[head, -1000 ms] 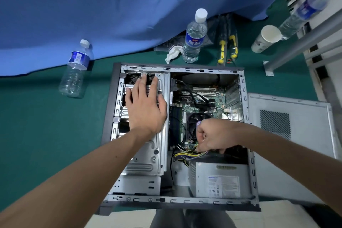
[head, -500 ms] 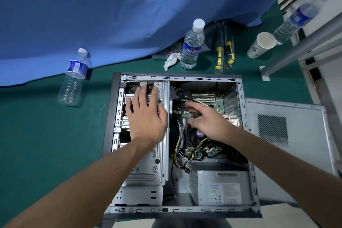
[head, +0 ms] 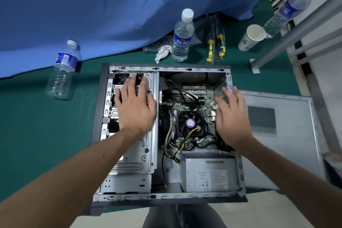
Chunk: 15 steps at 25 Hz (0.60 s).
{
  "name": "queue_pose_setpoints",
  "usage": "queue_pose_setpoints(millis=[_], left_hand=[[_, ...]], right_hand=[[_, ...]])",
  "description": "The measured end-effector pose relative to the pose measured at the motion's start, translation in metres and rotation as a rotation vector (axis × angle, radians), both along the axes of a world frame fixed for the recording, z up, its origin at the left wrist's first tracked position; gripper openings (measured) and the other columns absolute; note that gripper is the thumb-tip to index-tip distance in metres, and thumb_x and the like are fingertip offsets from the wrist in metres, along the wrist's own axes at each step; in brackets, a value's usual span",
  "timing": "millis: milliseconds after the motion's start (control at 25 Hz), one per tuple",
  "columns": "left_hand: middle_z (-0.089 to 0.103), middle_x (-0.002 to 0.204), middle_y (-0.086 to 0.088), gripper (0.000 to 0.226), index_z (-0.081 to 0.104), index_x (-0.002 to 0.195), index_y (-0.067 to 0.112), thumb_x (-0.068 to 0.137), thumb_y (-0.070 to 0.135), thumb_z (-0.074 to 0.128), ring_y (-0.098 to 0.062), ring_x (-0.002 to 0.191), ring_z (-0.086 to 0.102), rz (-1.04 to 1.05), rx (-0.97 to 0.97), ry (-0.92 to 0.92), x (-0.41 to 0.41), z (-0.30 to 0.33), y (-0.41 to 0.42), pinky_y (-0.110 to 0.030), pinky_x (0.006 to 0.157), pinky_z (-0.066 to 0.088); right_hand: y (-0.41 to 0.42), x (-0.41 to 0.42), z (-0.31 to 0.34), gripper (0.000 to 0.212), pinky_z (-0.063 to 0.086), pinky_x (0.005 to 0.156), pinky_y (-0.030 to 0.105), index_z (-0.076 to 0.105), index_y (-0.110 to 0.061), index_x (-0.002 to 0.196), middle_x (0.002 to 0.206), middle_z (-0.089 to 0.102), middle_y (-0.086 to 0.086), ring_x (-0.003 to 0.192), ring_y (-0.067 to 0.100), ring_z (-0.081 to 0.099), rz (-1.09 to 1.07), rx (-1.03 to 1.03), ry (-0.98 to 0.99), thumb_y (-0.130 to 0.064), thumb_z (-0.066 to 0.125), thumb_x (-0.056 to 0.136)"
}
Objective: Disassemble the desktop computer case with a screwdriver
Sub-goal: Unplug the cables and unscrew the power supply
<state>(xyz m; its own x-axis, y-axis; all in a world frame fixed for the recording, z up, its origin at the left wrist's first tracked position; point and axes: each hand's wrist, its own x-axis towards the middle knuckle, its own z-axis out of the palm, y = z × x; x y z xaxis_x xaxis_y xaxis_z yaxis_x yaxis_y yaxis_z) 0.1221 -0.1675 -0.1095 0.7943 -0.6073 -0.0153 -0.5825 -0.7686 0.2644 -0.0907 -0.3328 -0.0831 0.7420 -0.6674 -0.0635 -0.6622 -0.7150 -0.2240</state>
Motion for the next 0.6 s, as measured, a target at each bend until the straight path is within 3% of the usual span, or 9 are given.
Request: queue_pose_setpoints(millis=[200,400,480,600], left_hand=[[0.025,0.159,-0.010,0.053,0.032,0.150,0.026,0.100,0.043,0.025,-0.026,0.146,0.021,-0.008,0.007,0.000,-0.003,0.001,0.001,-0.050,0.120,0.011],[0.017,0.162,-0.013,0.054,0.031,0.153,0.020,0.105,0.043,0.025,-0.030,0.149,0.016,0.006,0.027,0.064,-0.031,0.018,0.011,-0.049,0.121,0.015],[0.008,0.164,-0.009,0.062,0.019,0.157,0.019,0.103,0.051,0.017,-0.025,0.152,0.006,0.000,0.072,0.099,-0.080,0.020,0.034,-0.048,0.123,0.008],[0.000,0.165,-0.004,0.070,0.007,0.158,0.015,0.100,0.054,0.013,-0.020,0.152,-0.005,0.003,0.170,0.067,-0.130,0.017,0.062,-0.043,0.123,0.001]], right_hand=[[-0.004,-0.002,-0.002,0.043,0.029,0.116,0.051,0.054,-0.013,0.135,0.154,0.034,0.009,0.147,0.031,0.013,-0.007,0.002,0.065,-0.008,0.046,0.093],[-0.003,-0.002,-0.002,0.042,0.039,0.108,0.050,0.053,-0.012,0.134,0.154,0.033,0.008,0.147,0.029,0.013,-0.022,0.041,-0.022,-0.006,0.046,0.093],[-0.004,-0.005,-0.003,0.042,0.035,0.112,0.043,0.052,-0.011,0.136,0.153,0.035,0.008,0.145,0.028,0.017,-0.019,0.051,-0.131,-0.004,0.045,0.094],[-0.005,-0.007,0.000,0.036,0.021,0.109,0.016,0.052,-0.008,0.135,0.147,0.038,0.007,0.136,0.018,0.031,-0.063,0.218,-0.413,-0.007,0.041,0.100]])
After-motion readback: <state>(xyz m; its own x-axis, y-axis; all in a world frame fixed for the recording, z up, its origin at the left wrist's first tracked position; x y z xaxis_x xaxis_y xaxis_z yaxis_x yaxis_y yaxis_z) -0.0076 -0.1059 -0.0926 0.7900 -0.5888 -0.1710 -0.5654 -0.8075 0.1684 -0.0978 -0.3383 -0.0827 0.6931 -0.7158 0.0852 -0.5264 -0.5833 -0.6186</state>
